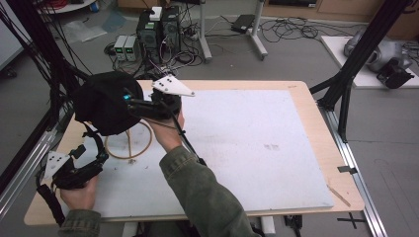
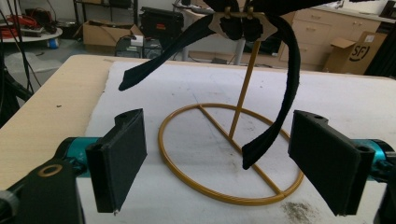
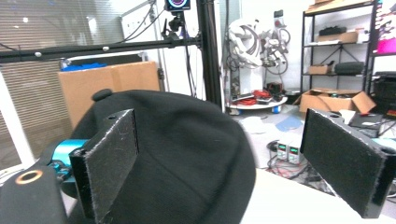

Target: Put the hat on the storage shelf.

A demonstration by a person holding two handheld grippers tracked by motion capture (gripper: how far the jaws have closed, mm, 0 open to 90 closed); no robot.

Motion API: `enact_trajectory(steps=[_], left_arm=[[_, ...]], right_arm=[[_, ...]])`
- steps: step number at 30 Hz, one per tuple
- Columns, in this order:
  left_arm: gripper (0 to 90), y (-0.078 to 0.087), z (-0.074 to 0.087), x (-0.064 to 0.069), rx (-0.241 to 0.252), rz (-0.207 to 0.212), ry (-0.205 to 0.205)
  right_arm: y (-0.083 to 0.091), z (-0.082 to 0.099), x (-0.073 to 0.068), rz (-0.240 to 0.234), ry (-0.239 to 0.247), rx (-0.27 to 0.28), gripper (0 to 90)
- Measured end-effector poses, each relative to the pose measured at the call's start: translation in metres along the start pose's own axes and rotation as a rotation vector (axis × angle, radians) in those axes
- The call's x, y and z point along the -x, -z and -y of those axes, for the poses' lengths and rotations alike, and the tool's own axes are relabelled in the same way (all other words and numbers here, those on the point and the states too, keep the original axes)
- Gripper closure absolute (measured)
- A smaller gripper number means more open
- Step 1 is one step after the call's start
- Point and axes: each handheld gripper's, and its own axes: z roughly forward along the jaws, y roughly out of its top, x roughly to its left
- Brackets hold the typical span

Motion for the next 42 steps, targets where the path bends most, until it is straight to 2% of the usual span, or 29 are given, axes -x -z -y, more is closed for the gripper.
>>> enact_trajectory(steps=[6, 7, 8, 11, 15, 23, 30, 33, 39, 42], left_arm=[[19.5, -0.001, 0.000, 0.001, -0.003, 0.000, -0.008], [19.5, -0.001, 0.000, 0.002, -0.004, 0.000, -0.011], [19.5, -0.001, 0.000, 0.002, -0.009, 0.000, -0.015], [19.5, -0.001, 0.000, 0.003, -0.006, 0.003, -0.013], [19.5, 0.000, 0.000, 0.004, -0.001, 0.002, -0.006], [19.5, 0.000, 0.000, 0.003, -0.003, 0.000, -0.006], [19.6, 0.000, 0.000, 0.004, -0.007, 0.002, -0.013], [19.5, 0.000, 0.000, 0.004, -0.006, 0.001, -0.012], [19.5, 0.001, 0.000, 0.004, -0.005, 0.002, -0.011], [19.5, 0.001, 0.000, 0.005, -0.007, 0.005, -0.014]], right_arm=[[0.029, -0.009, 0.024, 0.074, 0.030, 0.018, 10.6], [0.040, -0.011, 0.033, 0.107, 0.041, 0.028, 10.7], [0.040, -0.011, 0.033, 0.107, 0.041, 0.028, 10.7], [0.056, -0.014, 0.047, 0.152, 0.041, 0.039, 10.7], [0.073, -0.017, 0.063, 0.228, 0.064, 0.027, 10.7], [0.111, -0.020, 0.093, 0.333, 0.110, 0.018, 10.7], [0.143, -0.011, 0.117, 0.410, 0.125, 0.002, 10.7], [0.155, -0.005, 0.124, 0.447, 0.144, 0.013, 10.8], [0.180, 0.007, 0.140, 0.495, 0.130, 0.003, 10.8], [0.193, 0.014, 0.149, 0.528, 0.141, -0.019, 10.8]])
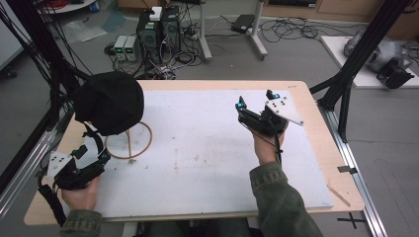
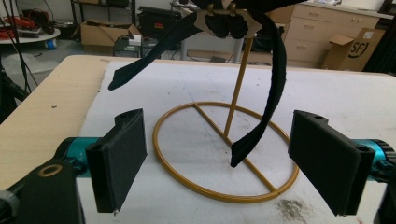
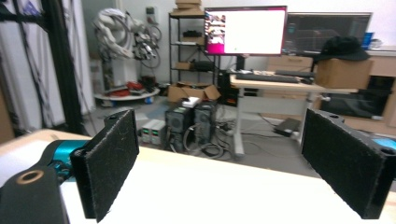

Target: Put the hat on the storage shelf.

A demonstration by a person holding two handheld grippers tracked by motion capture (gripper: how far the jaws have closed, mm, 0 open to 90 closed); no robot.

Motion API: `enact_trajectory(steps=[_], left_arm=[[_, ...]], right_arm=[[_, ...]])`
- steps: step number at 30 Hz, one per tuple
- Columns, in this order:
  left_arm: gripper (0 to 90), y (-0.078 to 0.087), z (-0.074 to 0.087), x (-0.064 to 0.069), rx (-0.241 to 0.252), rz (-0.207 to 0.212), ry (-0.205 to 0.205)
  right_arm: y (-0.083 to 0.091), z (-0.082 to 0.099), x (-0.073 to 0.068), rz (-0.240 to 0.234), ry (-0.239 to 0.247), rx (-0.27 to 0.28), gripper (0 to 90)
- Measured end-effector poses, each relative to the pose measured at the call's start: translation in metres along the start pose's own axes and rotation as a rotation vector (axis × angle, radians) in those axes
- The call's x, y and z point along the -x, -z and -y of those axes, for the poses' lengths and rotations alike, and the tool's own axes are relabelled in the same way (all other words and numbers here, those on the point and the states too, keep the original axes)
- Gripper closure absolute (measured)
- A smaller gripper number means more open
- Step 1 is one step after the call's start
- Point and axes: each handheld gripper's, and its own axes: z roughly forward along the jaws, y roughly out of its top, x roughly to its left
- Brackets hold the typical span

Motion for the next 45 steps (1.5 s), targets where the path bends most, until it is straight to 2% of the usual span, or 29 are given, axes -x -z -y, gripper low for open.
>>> enact_trajectory(steps=[3, 7, 13, 15, 23, 27, 29, 35, 36, 39, 43, 45], left_arm=[[19.6, 0.000, 0.000, 0.001, -0.001, 0.000, -0.005], [19.6, 0.000, 0.000, 0.001, -0.004, 0.000, -0.006], [19.6, 0.001, 0.000, 0.001, -0.003, 0.003, -0.002], [19.5, 0.000, 0.000, 0.001, -0.005, 0.003, -0.001], [19.4, -0.001, 0.001, 0.000, -0.004, 0.003, -0.003], [19.4, -0.001, 0.001, 0.001, -0.003, 0.003, -0.005], [19.4, -0.002, 0.001, 0.001, -0.007, 0.005, -0.008], [19.5, -0.002, 0.001, 0.002, -0.007, 0.006, -0.009], [19.4, -0.002, 0.001, 0.002, -0.007, 0.006, -0.011], [19.5, -0.001, 0.000, 0.002, -0.008, 0.006, -0.013], [19.4, -0.001, 0.000, 0.001, -0.009, 0.002, -0.015], [19.4, -0.002, 0.001, 0.001, -0.009, 0.002, -0.015]], right_arm=[[0.005, 0.009, 0.014, 0.030, 0.006, -0.037, 10.8], [0.016, 0.020, 0.030, 0.061, -0.004, -0.041, 10.8], [0.031, 0.032, 0.045, 0.095, -0.015, -0.048, 10.8], [0.035, 0.036, 0.047, 0.106, -0.025, -0.049, 10.8], [0.051, 0.061, 0.053, 0.131, -0.014, -0.059, 10.8], [0.057, 0.077, 0.059, 0.158, -0.031, -0.085, 10.8], [0.059, 0.085, 0.061, 0.167, -0.063, -0.098, 10.8], [0.063, 0.107, 0.062, 0.178, -0.039, -0.124, 10.8], [0.063, 0.108, 0.062, 0.175, -0.054, -0.127, 10.8], [0.064, 0.106, 0.062, 0.178, -0.041, -0.106, 10.8], [0.065, 0.107, 0.062, 0.178, -0.059, -0.097, 10.8], [0.066, 0.107, 0.062, 0.179, -0.044, -0.097, 10.8]])
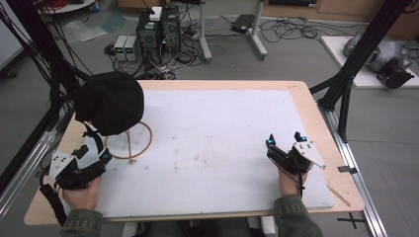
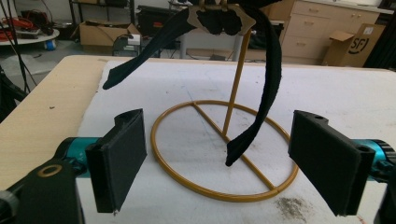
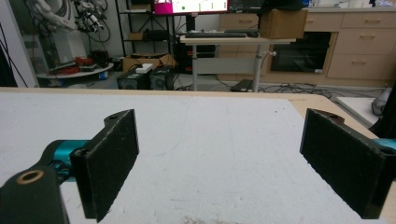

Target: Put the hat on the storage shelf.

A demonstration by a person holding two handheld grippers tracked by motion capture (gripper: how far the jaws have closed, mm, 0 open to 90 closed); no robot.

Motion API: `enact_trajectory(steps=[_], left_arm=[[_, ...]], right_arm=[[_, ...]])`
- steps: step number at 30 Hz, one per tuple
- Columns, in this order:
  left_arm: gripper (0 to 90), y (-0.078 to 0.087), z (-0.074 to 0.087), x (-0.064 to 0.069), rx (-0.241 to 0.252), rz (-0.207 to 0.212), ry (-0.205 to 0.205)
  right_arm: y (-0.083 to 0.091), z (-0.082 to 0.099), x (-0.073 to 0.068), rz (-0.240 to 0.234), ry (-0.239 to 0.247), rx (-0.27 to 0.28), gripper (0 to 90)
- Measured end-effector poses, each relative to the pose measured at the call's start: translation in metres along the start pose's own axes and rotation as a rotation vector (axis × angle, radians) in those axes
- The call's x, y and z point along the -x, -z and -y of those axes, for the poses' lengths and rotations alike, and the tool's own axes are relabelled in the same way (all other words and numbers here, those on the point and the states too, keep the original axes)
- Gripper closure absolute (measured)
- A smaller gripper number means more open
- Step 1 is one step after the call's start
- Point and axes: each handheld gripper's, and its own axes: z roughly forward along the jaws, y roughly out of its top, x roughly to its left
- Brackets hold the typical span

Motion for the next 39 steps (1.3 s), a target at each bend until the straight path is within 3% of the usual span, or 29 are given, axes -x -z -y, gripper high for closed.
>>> enact_trajectory(steps=[6, 25, 39], left_arm=[[19.5, -0.0006, 0.0001, 0.0014, -0.003, 0.005, -0.004], [19.4, -0.0029, 0.0000, 0.0028, -0.014, 0.026, -0.005], [19.5, -0.0045, 0.0002, 0.0030, -0.019, 0.033, -0.004]], right_arm=[[-0.0012, 0.0022, 0.0022, -0.008, -0.035, 0.012, 10.8], [-0.0020, 0.0048, 0.0029, -0.011, -0.012, 0.002, 11.0], [-0.0026, 0.0059, 0.0034, -0.018, -0.025, -0.026, 11.0]])
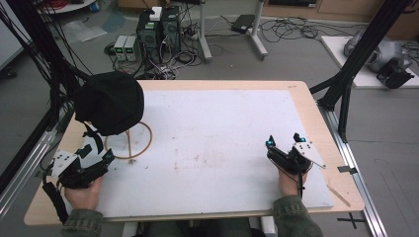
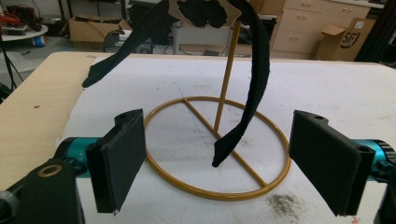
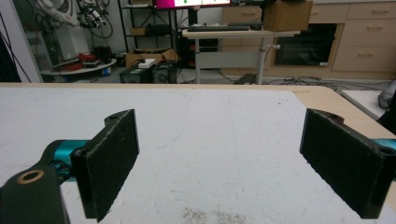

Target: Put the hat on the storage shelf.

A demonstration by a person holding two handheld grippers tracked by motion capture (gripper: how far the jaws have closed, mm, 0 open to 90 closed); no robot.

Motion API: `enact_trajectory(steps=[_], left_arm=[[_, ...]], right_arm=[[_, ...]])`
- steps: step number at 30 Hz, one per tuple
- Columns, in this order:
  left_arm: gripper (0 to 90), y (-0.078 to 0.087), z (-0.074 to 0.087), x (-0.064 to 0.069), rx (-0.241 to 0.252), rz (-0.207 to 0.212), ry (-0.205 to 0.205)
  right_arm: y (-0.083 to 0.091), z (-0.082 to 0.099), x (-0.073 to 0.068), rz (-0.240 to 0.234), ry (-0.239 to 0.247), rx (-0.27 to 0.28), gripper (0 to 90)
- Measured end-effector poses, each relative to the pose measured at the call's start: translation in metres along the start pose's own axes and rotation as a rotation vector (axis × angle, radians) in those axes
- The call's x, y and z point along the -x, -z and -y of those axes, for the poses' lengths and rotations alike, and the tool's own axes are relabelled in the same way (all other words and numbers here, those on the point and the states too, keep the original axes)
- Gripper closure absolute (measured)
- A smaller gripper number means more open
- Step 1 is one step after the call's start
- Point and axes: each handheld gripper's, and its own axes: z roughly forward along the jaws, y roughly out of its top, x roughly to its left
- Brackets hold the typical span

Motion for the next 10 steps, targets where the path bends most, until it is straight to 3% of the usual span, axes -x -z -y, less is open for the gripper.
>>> enact_trajectory(steps=[10], left_arm=[[19.4, -0.0034, -0.0002, 0.0001, -0.009, 0.010, -0.008]], right_arm=[[0.0005, 0.0018, 0.0040, 0.013, -0.008, -0.014, 11.0]])
